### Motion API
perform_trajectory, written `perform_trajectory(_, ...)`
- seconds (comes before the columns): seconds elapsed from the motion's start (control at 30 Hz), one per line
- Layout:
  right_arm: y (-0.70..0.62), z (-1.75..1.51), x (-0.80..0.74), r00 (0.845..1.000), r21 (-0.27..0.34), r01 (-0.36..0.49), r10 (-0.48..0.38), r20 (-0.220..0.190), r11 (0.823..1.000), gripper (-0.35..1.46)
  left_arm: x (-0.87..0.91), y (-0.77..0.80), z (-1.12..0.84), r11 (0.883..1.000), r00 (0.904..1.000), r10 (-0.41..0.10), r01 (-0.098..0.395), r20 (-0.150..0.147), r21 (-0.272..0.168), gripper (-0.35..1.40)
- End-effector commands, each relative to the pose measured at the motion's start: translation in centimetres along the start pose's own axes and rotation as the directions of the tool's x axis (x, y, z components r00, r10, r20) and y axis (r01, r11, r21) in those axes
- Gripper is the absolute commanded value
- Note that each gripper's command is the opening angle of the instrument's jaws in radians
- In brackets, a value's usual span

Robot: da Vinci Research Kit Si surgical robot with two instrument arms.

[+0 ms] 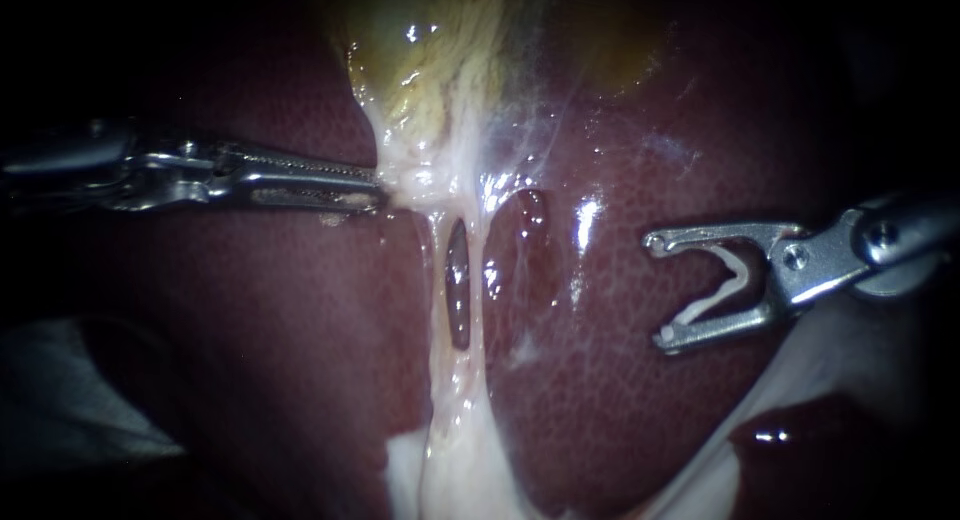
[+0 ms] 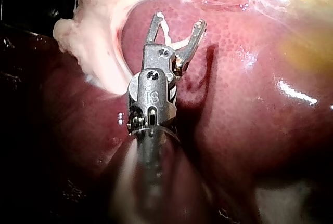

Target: Clipping first clip left tube

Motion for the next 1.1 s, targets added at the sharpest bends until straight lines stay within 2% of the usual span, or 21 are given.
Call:
perform_trajectory(0.03, 0.0, 0.0, 0.0, 1.0, 0.0, 0.0, 0.0, 0.0, 1.0, 0.5, 0.02, 0.01, -0.02, 1.0, 1.0, -0.001, 0.001, 0.0, -0.001, -0.35)
perform_trajectory(0.2, 0.0, 0.0, 0.0, 1.0, 0.0, 0.0, 0.0, 0.0, 1.0, 0.5, 0.19, 0.1, -0.22, 1.0, 0.9999, -0.011, 0.011, 0.006, -0.013, -0.35)
perform_trajectory(0.23, 0.0, 0.0, 0.0, 1.0, 0.0, 0.0, 0.0, 0.0, 1.0, 0.5, 0.24, 0.12, -0.28, 1.0, 0.9998, -0.02, 0.02, 0.003, -0.011, -0.35)
perform_trajectory(0.43, 0.0, 0.0, 0.0, 1.0, 0.0, 0.0, 0.0, 0.0, 1.0, 0.5, 0.51, 0.23, -0.68, 1.0, 0.9995, 0.011, -0.01, -0.03, 0.009, -0.35)
perform_trajectory(0.53, 0.0, 0.0, 0.0, 1.0, 0.0, 0.0, 0.0, 0.0, 1.0, 0.5, 0.58, 0.26, -0.8, 1.0, 0.9991, 0.017, -0.017, -0.039, 0.015, -0.35)
perform_trajectory(0.7, -0.01, 0.05, 0.04, 1.0, 0.003, -0.001, 0.001, -0.002, 1.0, 0.5, 0.6, 0.31, -0.84, 1.0, 0.9989, 0.021, -0.02, -0.042, 0.018, -0.35)
perform_trajectory(0.83, -0.04, 0.21, 0.13, 1.0, 0.022, -0.002, 0.002, -0.01, 1.0, 0.5, 0.61, 0.35, -0.84, 0.999, 0.9988, 0.025, -0.025, -0.042, 0.021, -0.35)
perform_trajectory(1.1, -0.14, 0.86, 0.36, 1.0, 0.047, -0.016, 0.017, -0.019, 0.999, 0.5, 0.63, 0.42, -0.83, 0.999, 0.9987, 0.029, -0.028, -0.042, 0.025, -0.35)
